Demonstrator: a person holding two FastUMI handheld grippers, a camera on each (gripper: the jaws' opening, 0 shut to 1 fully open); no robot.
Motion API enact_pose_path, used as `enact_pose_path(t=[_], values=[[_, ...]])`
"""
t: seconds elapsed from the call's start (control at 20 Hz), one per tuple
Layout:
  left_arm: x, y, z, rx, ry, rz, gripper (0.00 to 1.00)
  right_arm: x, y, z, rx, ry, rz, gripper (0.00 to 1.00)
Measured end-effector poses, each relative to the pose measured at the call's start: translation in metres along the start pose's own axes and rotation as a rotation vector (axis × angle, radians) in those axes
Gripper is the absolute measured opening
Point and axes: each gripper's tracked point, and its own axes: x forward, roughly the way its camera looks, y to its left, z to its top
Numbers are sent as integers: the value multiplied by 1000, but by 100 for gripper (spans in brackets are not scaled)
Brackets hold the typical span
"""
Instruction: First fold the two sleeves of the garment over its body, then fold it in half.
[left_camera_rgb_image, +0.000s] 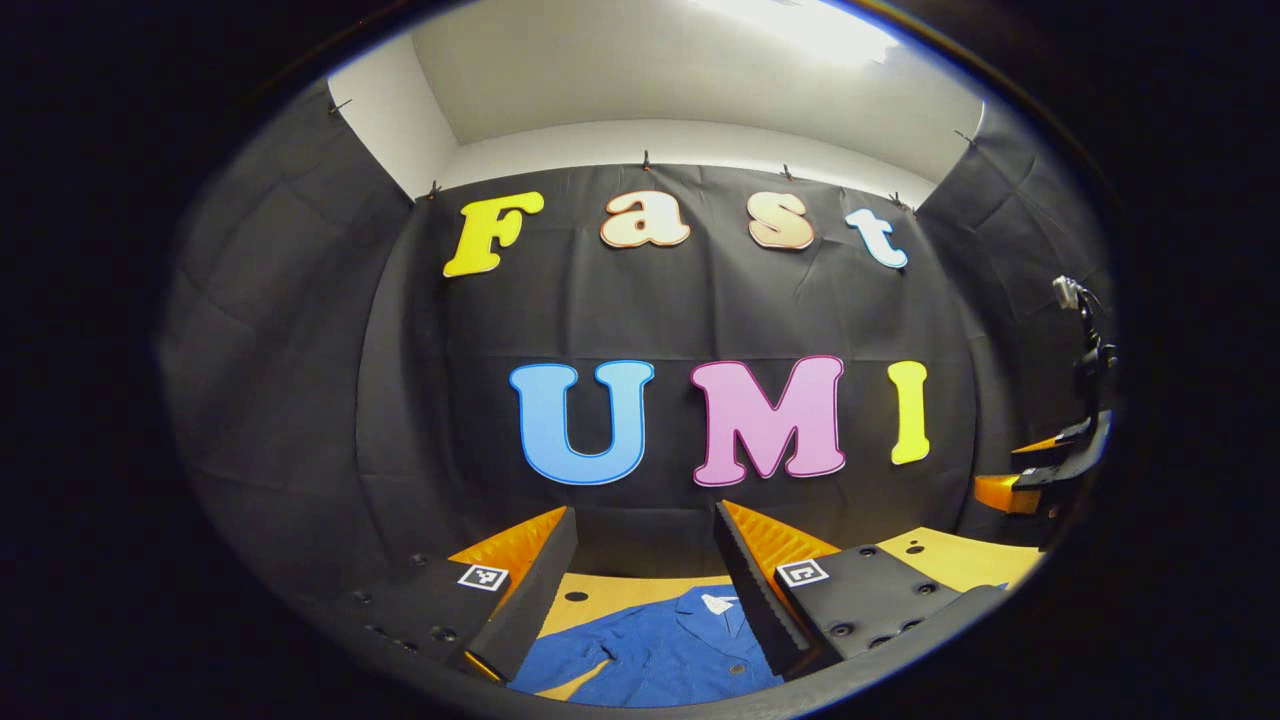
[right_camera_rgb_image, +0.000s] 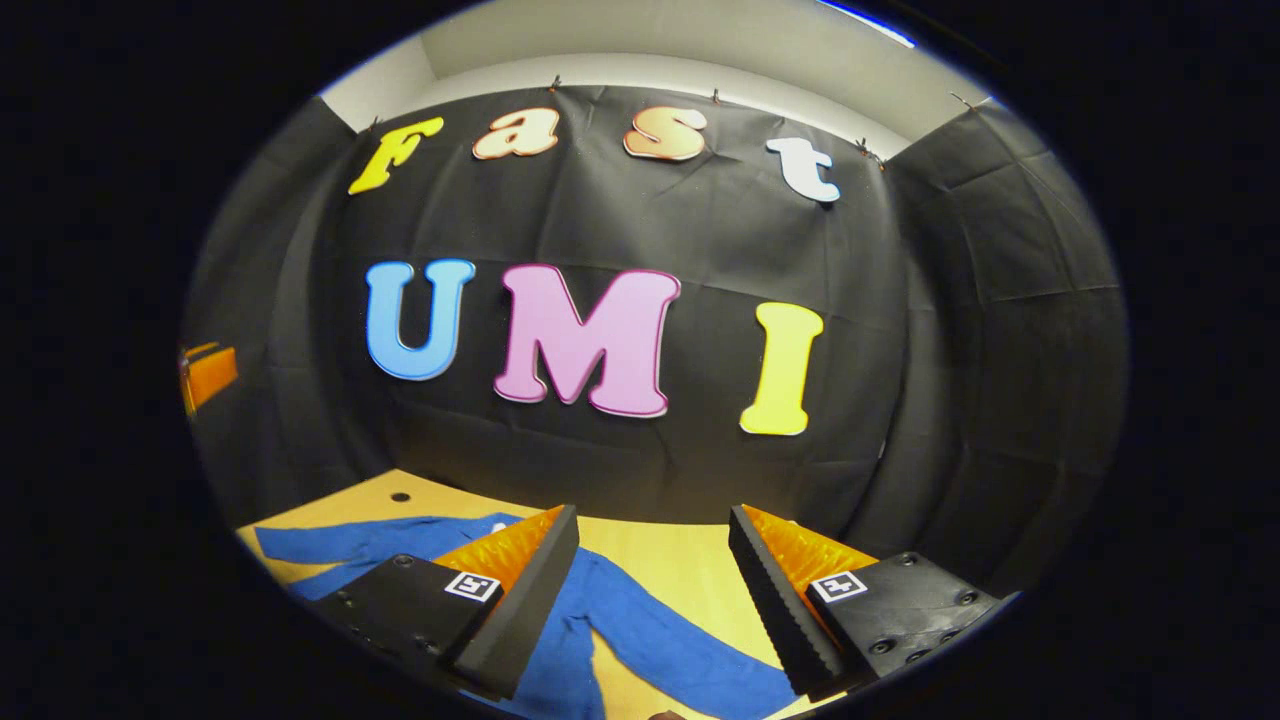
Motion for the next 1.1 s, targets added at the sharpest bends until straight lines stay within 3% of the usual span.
enact_pose_path(t=[0.25, 0.7, 1.1], values=[[-3, -10, 5, 21, -6, -10, 80, 15, -44, -39, -52, 76, -63, 96], [-4, -20, 11, 59, -16, -24, 80, 20, -104, -142, -80, 337, -141, 96], [-8, -19, 12, 68, -8, -13, 80, 1, -128, -253, -107, 669, -142, 98]])
